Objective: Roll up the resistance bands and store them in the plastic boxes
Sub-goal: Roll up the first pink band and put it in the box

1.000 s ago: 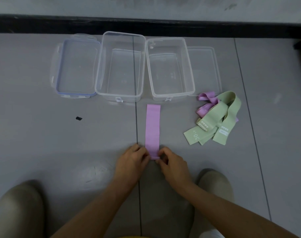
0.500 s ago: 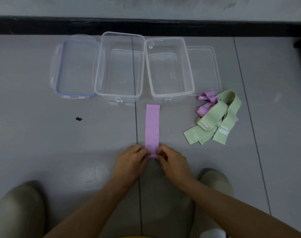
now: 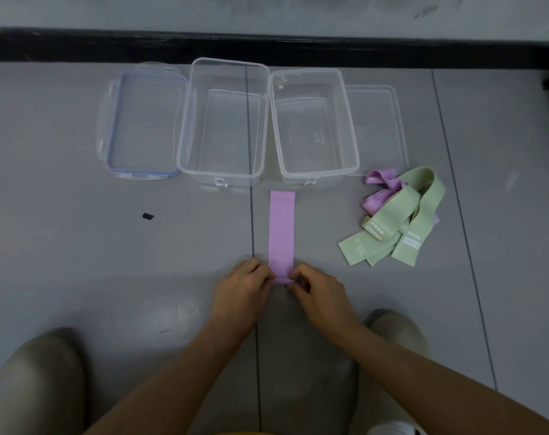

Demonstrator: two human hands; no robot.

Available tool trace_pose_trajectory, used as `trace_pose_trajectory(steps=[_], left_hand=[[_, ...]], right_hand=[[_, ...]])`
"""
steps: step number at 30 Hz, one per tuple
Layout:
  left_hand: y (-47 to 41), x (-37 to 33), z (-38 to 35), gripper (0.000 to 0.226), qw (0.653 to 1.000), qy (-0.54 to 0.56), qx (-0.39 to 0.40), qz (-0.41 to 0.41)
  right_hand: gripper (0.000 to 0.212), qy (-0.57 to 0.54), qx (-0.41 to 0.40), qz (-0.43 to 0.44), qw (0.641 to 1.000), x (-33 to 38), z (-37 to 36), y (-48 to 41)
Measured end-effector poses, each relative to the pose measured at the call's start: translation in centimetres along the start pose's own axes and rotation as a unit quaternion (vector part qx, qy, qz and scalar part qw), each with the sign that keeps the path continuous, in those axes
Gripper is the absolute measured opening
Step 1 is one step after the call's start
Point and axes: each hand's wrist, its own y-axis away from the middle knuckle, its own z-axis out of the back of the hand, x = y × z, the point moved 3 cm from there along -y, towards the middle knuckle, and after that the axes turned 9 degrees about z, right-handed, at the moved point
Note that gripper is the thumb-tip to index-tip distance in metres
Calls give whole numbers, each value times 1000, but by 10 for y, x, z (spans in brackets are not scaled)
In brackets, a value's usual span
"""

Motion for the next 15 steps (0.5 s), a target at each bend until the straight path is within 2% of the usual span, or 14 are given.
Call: trace_pose_trajectory(steps=[3, 10, 15], left_hand=[[1, -4, 0, 21, 1000, -4, -2, -3], [1, -3, -3, 21, 999, -21, -9, -30], [-5, -2, -7, 28, 999, -15, -19, -32]], right_hand=[[15, -13, -5, -11, 1000, -2, -1, -3], [13, -47, -8, -33, 998, 1, -2, -2], [12, -9, -28, 36, 999, 3, -2, -5]])
